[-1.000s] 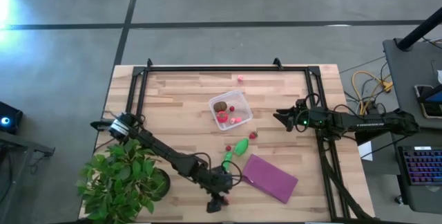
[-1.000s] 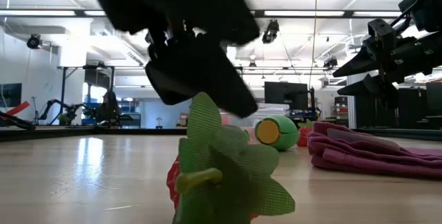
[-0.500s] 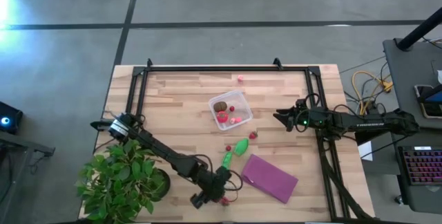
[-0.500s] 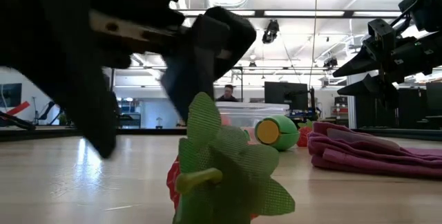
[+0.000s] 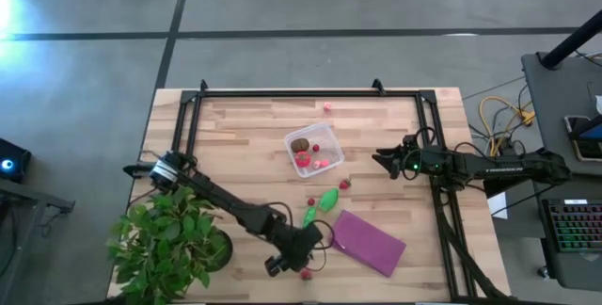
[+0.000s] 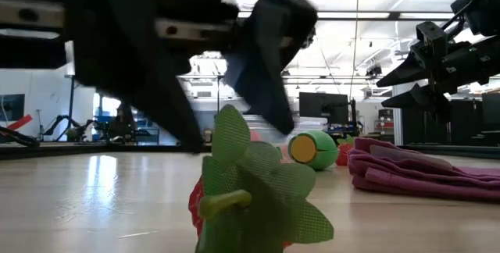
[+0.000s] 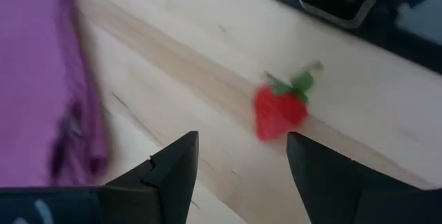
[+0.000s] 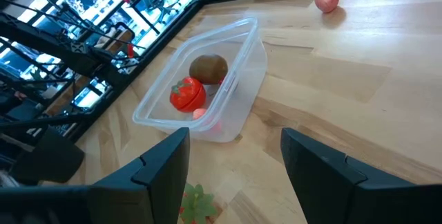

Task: Pick and placing Produce into tupperware
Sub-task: Put the bottom red strawberry into the transparent bin

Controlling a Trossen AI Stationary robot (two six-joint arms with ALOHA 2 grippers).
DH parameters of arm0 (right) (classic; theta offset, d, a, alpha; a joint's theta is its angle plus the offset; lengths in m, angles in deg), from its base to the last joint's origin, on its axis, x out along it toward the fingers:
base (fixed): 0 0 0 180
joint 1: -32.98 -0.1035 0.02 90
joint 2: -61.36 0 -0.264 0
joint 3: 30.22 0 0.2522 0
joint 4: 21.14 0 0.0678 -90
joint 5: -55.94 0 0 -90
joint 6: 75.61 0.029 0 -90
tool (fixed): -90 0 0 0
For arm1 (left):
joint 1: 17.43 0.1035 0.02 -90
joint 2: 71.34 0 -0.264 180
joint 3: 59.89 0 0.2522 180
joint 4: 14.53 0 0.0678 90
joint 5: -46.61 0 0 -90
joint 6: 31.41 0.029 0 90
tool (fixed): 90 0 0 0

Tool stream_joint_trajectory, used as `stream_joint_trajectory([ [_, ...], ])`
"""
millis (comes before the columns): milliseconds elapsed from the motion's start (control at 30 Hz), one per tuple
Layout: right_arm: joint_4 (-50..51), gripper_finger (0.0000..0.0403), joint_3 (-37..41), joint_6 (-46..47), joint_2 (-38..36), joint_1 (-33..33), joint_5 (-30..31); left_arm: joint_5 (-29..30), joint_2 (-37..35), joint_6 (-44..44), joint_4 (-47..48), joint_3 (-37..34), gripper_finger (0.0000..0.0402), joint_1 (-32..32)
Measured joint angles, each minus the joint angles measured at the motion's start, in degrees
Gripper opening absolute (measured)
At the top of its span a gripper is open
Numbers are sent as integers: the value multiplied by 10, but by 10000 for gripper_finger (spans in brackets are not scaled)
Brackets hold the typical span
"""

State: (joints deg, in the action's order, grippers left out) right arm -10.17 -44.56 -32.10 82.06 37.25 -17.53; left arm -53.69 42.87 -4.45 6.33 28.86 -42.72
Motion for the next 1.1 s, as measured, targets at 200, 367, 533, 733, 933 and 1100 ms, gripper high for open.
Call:
stream_joint_trajectory([
  [200,0,219,0,0,0,0,0,-15,8,-1,-65,0,205,-10],
  [367,0,219,0,0,0,0,0,-14,34,0,-48,0,205,-20],
  [533,0,219,0,0,0,0,0,-3,38,4,-49,1,205,-21],
  [733,0,219,0,0,0,0,0,-13,38,3,-54,0,205,-24],
  [933,0,219,0,0,0,0,0,-31,38,3,-54,-1,205,-27],
  [1100,0,219,0,0,0,0,0,-31,38,3,-55,-1,205,-26],
])
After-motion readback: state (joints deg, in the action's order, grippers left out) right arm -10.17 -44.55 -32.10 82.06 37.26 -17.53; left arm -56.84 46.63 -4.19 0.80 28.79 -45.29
